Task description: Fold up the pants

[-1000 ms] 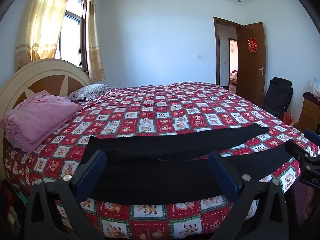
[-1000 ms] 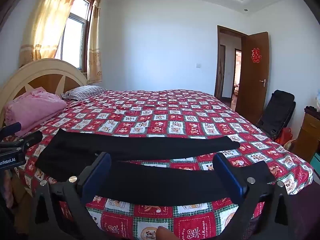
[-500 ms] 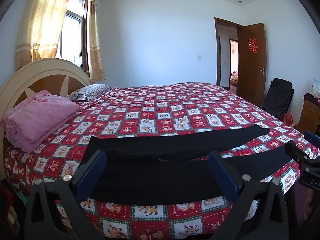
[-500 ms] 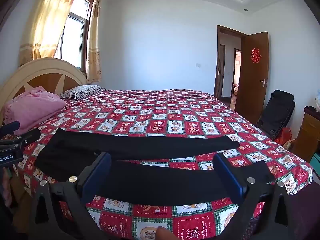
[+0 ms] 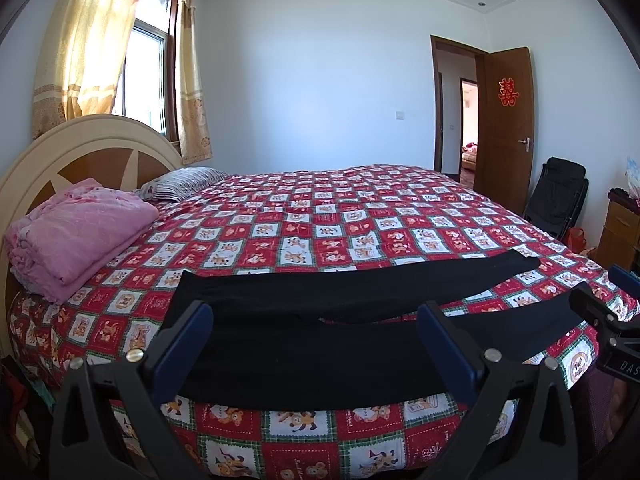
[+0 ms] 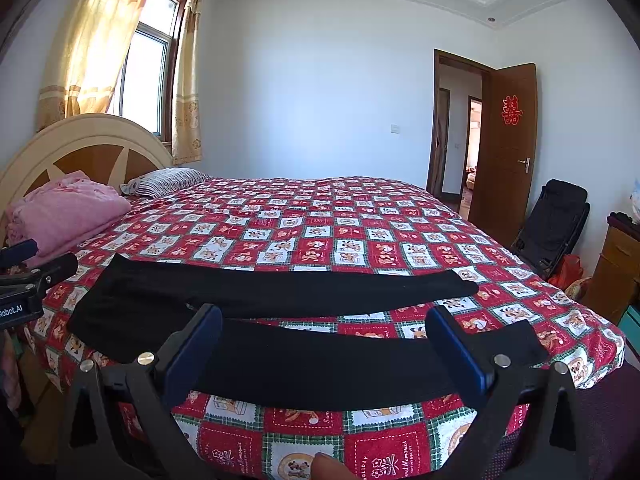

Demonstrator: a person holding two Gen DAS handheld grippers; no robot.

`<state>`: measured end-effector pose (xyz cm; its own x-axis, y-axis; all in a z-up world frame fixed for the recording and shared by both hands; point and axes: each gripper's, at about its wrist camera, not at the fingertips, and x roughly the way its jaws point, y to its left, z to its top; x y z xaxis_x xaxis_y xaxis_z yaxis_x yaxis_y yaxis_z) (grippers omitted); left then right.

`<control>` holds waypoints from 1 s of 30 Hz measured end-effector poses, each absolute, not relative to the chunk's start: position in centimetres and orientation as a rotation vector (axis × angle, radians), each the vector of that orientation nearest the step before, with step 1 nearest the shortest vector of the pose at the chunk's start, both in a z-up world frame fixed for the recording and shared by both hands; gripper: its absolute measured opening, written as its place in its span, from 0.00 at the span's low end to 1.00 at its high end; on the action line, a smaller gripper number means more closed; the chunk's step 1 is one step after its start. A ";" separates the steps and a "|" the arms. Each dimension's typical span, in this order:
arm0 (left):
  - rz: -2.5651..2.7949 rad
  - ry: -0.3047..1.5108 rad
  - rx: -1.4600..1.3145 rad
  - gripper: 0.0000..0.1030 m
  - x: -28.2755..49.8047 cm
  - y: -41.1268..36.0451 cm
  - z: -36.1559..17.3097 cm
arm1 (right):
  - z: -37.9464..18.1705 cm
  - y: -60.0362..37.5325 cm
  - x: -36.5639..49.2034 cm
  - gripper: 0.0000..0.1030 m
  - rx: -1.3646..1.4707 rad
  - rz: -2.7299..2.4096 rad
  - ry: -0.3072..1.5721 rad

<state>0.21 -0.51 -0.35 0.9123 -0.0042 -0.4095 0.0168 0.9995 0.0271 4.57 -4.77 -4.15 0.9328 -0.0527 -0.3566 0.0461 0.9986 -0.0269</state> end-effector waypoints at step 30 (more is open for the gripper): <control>-0.013 0.426 0.024 1.00 0.4 0.0 -0.3 | -4.8 -5.3 4.9 0.99 -0.023 -0.056 0.380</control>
<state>0.36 0.01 -0.26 0.9105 -0.0078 -0.4134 0.0180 0.9996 0.0209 4.86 -5.33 -4.75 0.9270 -0.0591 -0.3704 0.0506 0.9982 -0.0327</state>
